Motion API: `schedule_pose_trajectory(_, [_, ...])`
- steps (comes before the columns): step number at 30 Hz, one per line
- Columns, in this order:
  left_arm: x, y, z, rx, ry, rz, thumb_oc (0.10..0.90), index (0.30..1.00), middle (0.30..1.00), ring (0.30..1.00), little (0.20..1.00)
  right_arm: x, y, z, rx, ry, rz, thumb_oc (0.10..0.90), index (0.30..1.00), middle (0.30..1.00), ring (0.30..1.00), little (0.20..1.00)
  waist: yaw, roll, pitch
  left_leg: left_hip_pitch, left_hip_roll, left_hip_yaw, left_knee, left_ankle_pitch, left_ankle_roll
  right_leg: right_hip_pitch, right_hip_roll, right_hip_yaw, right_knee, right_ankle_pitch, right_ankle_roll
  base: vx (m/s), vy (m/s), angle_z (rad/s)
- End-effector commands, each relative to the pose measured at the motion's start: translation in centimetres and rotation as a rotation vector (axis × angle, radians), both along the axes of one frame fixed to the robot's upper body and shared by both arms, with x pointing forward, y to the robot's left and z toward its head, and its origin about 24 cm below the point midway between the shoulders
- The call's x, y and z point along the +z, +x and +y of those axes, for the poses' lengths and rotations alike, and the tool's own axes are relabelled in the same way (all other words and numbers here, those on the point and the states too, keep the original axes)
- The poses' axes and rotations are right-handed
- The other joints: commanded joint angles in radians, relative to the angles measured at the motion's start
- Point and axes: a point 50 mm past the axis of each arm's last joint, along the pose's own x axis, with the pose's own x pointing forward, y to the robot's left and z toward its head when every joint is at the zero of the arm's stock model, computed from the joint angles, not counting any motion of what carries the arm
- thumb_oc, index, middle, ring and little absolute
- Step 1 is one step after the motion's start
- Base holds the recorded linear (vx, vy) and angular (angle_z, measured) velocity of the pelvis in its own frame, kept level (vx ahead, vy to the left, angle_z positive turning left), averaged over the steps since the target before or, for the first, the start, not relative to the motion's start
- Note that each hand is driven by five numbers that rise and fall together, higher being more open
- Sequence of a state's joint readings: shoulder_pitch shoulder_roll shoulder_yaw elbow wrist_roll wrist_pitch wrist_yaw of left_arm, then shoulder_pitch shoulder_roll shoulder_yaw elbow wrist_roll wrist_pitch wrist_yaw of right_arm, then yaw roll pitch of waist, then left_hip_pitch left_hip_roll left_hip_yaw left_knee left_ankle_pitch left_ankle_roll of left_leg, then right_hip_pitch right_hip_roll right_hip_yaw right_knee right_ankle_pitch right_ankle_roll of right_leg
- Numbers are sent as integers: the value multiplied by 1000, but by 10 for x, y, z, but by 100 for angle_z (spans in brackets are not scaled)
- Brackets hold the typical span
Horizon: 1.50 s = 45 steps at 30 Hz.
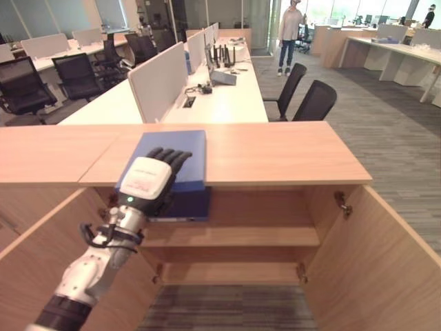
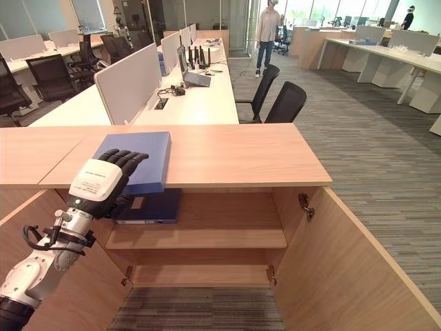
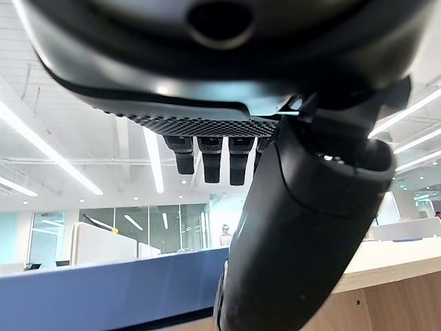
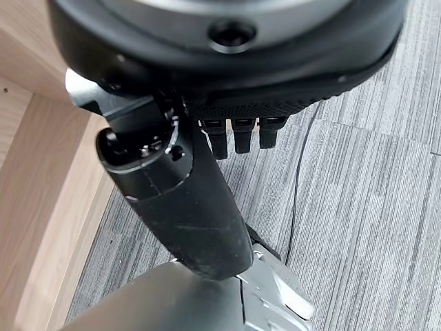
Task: Put the empty folder in the office cabinet
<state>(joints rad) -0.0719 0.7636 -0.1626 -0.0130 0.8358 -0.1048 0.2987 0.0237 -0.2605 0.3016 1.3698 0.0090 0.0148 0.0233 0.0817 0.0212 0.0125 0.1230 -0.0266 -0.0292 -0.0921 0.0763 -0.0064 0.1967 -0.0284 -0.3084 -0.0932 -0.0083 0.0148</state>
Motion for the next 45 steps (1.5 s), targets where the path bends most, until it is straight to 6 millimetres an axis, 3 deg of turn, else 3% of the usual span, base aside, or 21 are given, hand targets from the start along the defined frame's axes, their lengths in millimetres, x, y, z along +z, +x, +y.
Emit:
schedule_pose_trajectory(1, [56, 13, 7, 29, -49, -247, 800, 900, 900, 900, 900, -4, 18, 30, 59, 97, -30, 800, 900, 900, 900, 900, -8, -47, -2, 28, 6, 27, 5, -147, -30, 14, -62, -12, 6, -17, 95, 0, 0, 0])
schedule_pose_trajectory(23, [37, 16, 21, 110, -39, -169, 800, 900, 900, 900, 900, -3, 20, 29, 71, 91, -32, 800, 900, 900, 900, 900, -16, -42, -4, 32, 5, 34, 5, -152, -28, 14, -62, -5, 6, -17, 97, 0, 0, 0])
schedule_pose_trajectory(44, [-3, 25, 43, 254, 115, -15, 800, 900, 900, 900, 900, -2, 22, 24, 90, 73, -38, 800, 900, 900, 900, 900, -30, -38, -3, 40, 4, 49, 5, -159, -25, 14, -62, 8, 6, -18, 100, 2, 1, -1])
schedule_pose_trajectory(45, [-4, 26, 44, 265, 132, -18, 736, 804, 804, 804, 804, -2, 22, 25, 95, 73, -38, 800, 900, 900, 900, 900, -31, -38, -3, 40, 4, 50, 5, -159, -24, 15, -63, 9, 6, -18, 100, 0, 0, 0])
